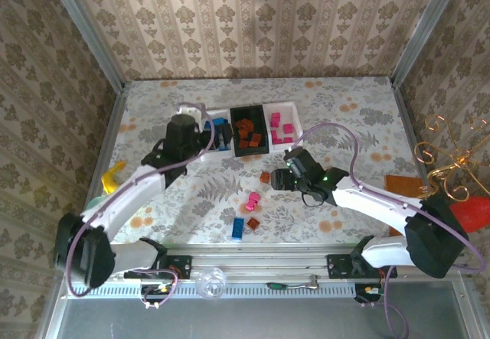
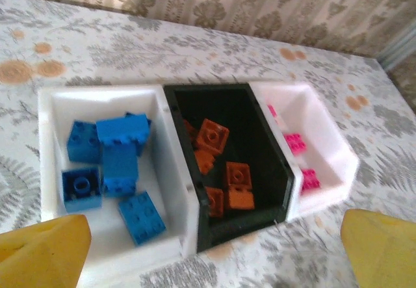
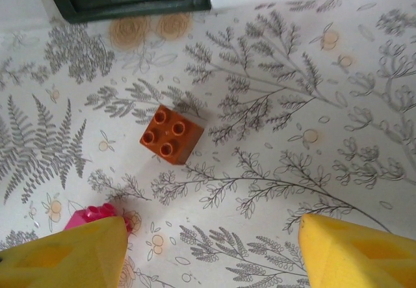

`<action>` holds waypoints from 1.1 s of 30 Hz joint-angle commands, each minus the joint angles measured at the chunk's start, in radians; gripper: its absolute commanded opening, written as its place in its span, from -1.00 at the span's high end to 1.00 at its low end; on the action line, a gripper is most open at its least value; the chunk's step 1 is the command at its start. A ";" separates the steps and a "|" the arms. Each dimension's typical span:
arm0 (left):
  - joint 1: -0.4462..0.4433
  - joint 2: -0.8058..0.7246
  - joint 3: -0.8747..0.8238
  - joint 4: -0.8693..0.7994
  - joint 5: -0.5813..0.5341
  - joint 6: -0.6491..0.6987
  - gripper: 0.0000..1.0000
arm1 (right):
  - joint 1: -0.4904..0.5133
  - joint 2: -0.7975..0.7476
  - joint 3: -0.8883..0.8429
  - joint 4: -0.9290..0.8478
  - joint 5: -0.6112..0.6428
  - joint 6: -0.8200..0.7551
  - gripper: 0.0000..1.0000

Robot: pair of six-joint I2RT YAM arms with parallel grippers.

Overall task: Sort the legos into containers by color
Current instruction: Place the lego in the container, then pick up the lego from the center of the table.

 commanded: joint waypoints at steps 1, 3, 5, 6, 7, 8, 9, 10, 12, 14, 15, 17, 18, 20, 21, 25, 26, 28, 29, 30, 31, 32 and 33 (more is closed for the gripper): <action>-0.036 -0.100 -0.108 -0.030 -0.018 -0.047 -1.00 | 0.030 0.047 0.012 0.009 -0.025 -0.010 -0.43; -0.053 -0.177 -0.174 -0.064 -0.037 -0.061 -1.00 | 0.051 0.071 0.025 0.012 -0.031 -0.020 -0.42; -0.062 -0.242 -0.232 -0.094 -0.043 -0.075 -1.00 | 0.073 0.123 0.040 0.011 -0.038 -0.031 -0.42; -0.064 -0.271 -0.263 -0.105 -0.042 -0.083 -1.00 | 0.085 0.143 0.050 0.011 -0.041 -0.037 -0.42; -0.064 -0.297 -0.295 -0.114 -0.040 -0.096 -1.00 | 0.097 0.165 0.063 0.007 -0.042 -0.041 -0.41; -0.064 -0.318 -0.322 -0.118 -0.040 -0.105 -1.00 | 0.107 0.180 0.074 0.006 -0.035 -0.043 -0.41; -0.064 -0.340 -0.354 -0.119 -0.038 -0.115 -1.00 | 0.118 0.203 0.083 0.004 -0.023 -0.043 -0.41; -0.064 -0.362 -0.381 -0.120 -0.040 -0.124 -1.00 | 0.127 0.221 0.095 0.002 -0.006 -0.039 -0.41; -0.064 -0.398 -0.421 -0.122 -0.043 -0.138 -1.00 | 0.133 0.246 0.115 -0.002 0.037 -0.019 -0.41; -0.064 -0.428 -0.449 -0.122 -0.047 -0.148 -1.00 | 0.132 0.268 0.139 -0.005 0.086 0.014 -0.42; -0.064 -0.440 -0.459 -0.120 -0.049 -0.151 -1.00 | 0.133 0.278 0.153 -0.007 0.111 0.034 -0.43; -0.064 -0.452 -0.469 -0.121 -0.050 -0.150 -1.00 | 0.133 0.301 0.181 -0.005 0.147 0.068 -0.45; -0.064 -0.454 -0.470 -0.125 -0.054 -0.151 -1.00 | 0.132 0.318 0.197 -0.009 0.167 0.089 -0.45; -0.064 -0.451 -0.473 -0.129 -0.053 -0.150 -0.99 | 0.131 0.358 0.230 -0.018 0.192 0.120 -0.46; -0.064 -0.449 -0.475 -0.130 -0.051 -0.151 -1.00 | 0.128 0.381 0.249 -0.028 0.203 0.139 -0.46; -0.064 -0.454 -0.491 -0.131 -0.039 -0.161 -1.00 | 0.117 0.463 0.309 -0.058 0.226 0.191 -0.42; -0.065 -0.457 -0.497 -0.133 -0.038 -0.165 -1.00 | 0.117 0.479 0.320 -0.063 0.230 0.197 -0.41; -0.064 -0.467 -0.508 -0.134 -0.036 -0.169 -1.00 | 0.115 0.504 0.339 -0.085 0.256 0.209 -0.38; -0.064 -0.473 -0.511 -0.136 -0.036 -0.171 -1.00 | 0.116 0.512 0.342 -0.094 0.270 0.216 -0.36; -0.064 -0.479 -0.514 -0.137 -0.037 -0.173 -1.00 | 0.113 0.519 0.343 -0.100 0.283 0.220 -0.33; -0.064 -0.485 -0.518 -0.138 -0.037 -0.173 -1.00 | 0.111 0.527 0.340 -0.098 0.287 0.220 -0.30; -0.064 -0.489 -0.521 -0.140 -0.038 -0.174 -1.00 | 0.106 0.534 0.339 -0.094 0.284 0.219 -0.28; -0.064 -0.493 -0.523 -0.141 -0.041 -0.174 -1.00 | 0.104 0.543 0.338 -0.088 0.279 0.215 -0.25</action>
